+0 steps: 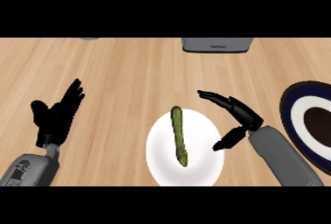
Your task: Pick the squash from the plate and place it in the plate
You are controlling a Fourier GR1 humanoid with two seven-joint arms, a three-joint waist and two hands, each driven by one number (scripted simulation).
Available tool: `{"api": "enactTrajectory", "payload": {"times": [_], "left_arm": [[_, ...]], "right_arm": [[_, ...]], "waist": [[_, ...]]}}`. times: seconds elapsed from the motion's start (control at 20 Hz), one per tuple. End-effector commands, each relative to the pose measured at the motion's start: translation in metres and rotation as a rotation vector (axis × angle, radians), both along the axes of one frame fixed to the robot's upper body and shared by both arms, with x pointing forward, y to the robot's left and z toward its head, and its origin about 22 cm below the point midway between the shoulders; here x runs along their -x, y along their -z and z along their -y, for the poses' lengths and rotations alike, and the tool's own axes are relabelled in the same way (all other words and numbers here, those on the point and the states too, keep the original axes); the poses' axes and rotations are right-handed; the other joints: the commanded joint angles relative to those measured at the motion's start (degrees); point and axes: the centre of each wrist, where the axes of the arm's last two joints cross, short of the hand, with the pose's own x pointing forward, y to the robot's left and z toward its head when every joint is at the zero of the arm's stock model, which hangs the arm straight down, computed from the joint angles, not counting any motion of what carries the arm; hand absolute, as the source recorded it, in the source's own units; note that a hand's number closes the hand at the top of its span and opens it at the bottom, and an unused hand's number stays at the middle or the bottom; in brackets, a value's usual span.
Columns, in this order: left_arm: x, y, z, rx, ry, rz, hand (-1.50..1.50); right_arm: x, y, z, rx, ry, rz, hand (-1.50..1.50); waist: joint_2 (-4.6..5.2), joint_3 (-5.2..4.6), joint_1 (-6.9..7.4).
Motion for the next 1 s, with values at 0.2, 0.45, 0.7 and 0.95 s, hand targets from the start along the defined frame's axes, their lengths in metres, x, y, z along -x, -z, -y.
{"api": "enactTrajectory", "payload": {"times": [0.2, 0.45, 0.7, 0.95], "left_arm": [[-0.006, 0.005, -0.016, 0.002, -0.018, -0.019, 0.0], [0.003, -0.004, -0.012, 0.012, 0.013, 0.003, 0.0], [0.004, 0.009, -0.008, -0.001, -0.013, -0.01, 0.0], [0.009, 0.004, 0.004, -0.008, -0.011, 0.013, 0.0]], "right_arm": [[0.007, -0.022, -0.026, 0.234, -0.07, -0.031, -1.5], [-0.007, -0.017, -0.039, 0.398, -0.043, 0.013, -1.5], [0.009, -0.019, -0.066, 0.516, -0.04, 0.024, -1.5], [0.006, -0.026, -0.079, 0.613, -0.062, 0.032, -1.5]], "waist": [[-0.23, -0.08, -1.07], [-0.11, -0.03, -0.2], [-0.18, -0.04, -0.57], [-0.19, -0.03, -0.37]]}}
